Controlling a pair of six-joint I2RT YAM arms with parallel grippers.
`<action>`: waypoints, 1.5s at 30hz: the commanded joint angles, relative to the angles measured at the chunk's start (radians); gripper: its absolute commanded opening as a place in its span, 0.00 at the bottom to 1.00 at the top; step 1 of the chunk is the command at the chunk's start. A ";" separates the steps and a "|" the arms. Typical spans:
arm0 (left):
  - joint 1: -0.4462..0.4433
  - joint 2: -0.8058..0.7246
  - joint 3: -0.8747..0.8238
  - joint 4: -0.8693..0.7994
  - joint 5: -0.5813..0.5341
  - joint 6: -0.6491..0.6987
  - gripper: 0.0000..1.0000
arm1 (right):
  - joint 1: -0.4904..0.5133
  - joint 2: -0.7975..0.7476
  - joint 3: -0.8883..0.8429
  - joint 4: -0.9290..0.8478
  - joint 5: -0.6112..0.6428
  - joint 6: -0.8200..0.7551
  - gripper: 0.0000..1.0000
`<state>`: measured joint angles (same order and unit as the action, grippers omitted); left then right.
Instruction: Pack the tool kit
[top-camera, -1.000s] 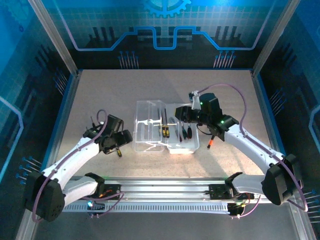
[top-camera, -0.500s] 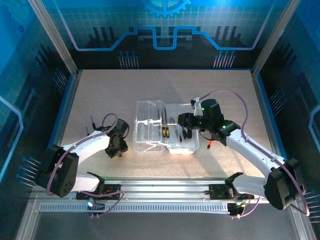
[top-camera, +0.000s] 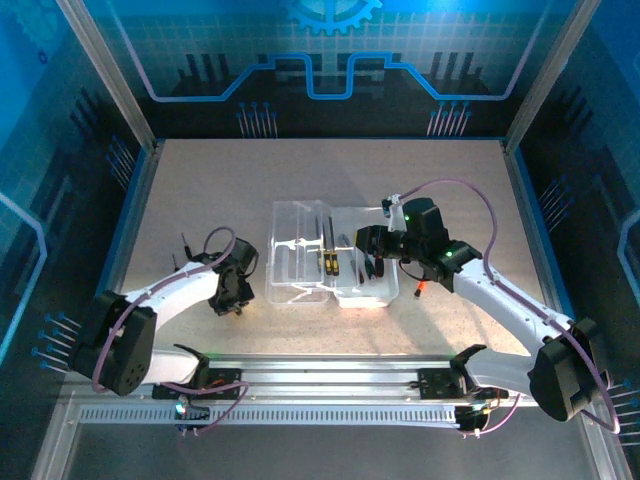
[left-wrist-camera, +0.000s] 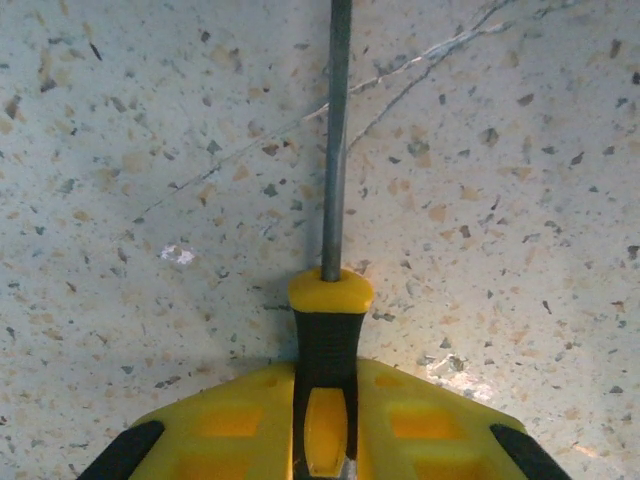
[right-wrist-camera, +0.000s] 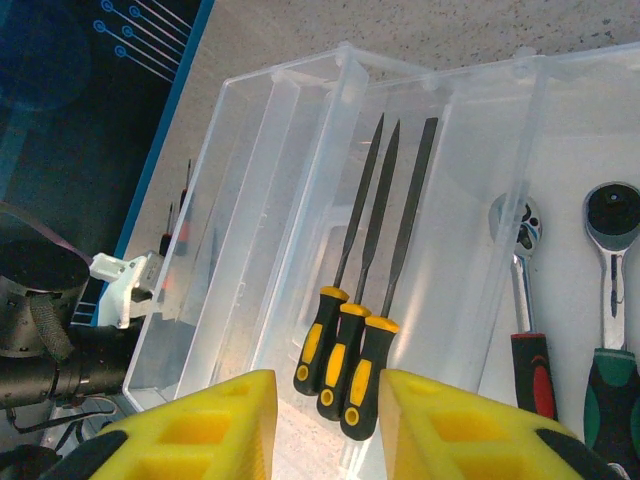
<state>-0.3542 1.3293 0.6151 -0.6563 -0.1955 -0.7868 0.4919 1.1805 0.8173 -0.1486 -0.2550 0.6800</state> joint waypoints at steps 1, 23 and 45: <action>0.008 -0.042 -0.018 0.042 0.008 0.025 0.17 | -0.010 -0.025 -0.004 0.003 -0.018 0.009 0.33; -0.020 -0.328 0.252 -0.076 -0.028 0.160 0.11 | -0.002 -0.009 0.006 0.034 -0.043 0.040 0.33; -0.478 -0.023 0.480 0.136 0.077 0.164 0.11 | 0.054 0.103 0.046 0.297 -0.088 0.214 0.47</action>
<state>-0.8169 1.2888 1.0565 -0.5510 -0.1421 -0.6285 0.5362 1.2518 0.8455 0.0589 -0.3054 0.8501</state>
